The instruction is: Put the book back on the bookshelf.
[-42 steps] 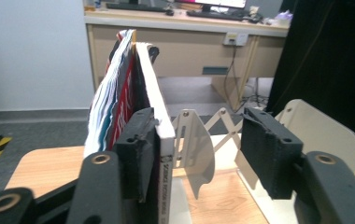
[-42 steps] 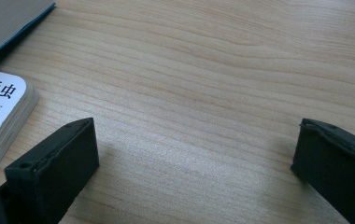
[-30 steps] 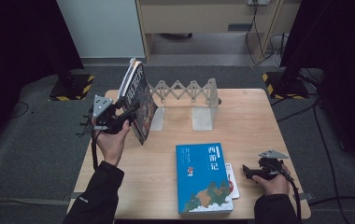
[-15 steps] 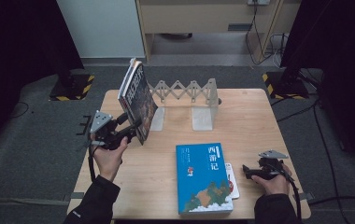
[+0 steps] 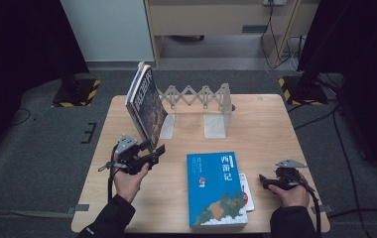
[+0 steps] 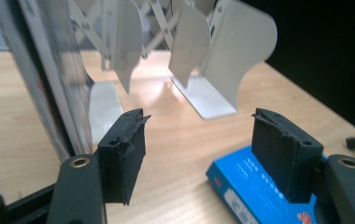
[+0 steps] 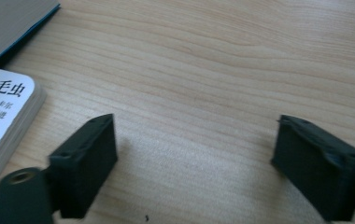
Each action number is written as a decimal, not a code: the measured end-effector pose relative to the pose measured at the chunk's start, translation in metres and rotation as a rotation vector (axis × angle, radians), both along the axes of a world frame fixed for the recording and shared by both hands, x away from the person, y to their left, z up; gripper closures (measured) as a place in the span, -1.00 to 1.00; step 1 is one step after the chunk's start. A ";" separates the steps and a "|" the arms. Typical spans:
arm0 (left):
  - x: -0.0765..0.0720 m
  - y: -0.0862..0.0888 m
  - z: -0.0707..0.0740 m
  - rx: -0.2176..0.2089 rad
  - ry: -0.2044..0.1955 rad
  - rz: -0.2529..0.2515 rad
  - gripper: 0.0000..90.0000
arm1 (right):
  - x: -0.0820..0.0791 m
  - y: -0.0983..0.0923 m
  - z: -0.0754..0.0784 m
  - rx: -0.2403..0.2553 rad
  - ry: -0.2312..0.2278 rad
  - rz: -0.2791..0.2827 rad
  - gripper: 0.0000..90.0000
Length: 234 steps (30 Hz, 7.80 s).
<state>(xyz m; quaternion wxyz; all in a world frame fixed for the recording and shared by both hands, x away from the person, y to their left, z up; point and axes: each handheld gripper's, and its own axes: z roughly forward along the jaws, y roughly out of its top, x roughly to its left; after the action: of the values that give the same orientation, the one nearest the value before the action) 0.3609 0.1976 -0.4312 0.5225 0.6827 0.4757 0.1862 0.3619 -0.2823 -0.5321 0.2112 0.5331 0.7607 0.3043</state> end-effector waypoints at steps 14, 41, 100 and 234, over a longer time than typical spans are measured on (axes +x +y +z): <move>0.001 -0.025 -0.038 0.052 0.113 -0.092 -0.28 | -0.009 0.027 0.029 0.149 -0.084 0.059 -0.45; 0.008 -0.073 -0.086 0.031 0.281 -0.269 -0.44 | -0.014 0.078 0.028 0.297 -0.011 0.195 -0.39; 0.021 -0.074 -0.088 -0.348 0.403 -0.345 0.02 | -0.010 0.087 0.014 0.437 0.077 0.188 -0.36; 0.128 -0.065 0.096 -0.033 -0.006 0.104 0.36 | 0.011 -0.001 -0.002 0.005 -0.006 -0.013 -0.74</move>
<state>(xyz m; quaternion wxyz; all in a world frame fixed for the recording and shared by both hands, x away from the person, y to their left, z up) 0.4890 0.1324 -0.3354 0.5247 0.6477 0.5121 0.2072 0.3734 -0.2834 -0.5341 0.2139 0.5378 0.7557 0.3064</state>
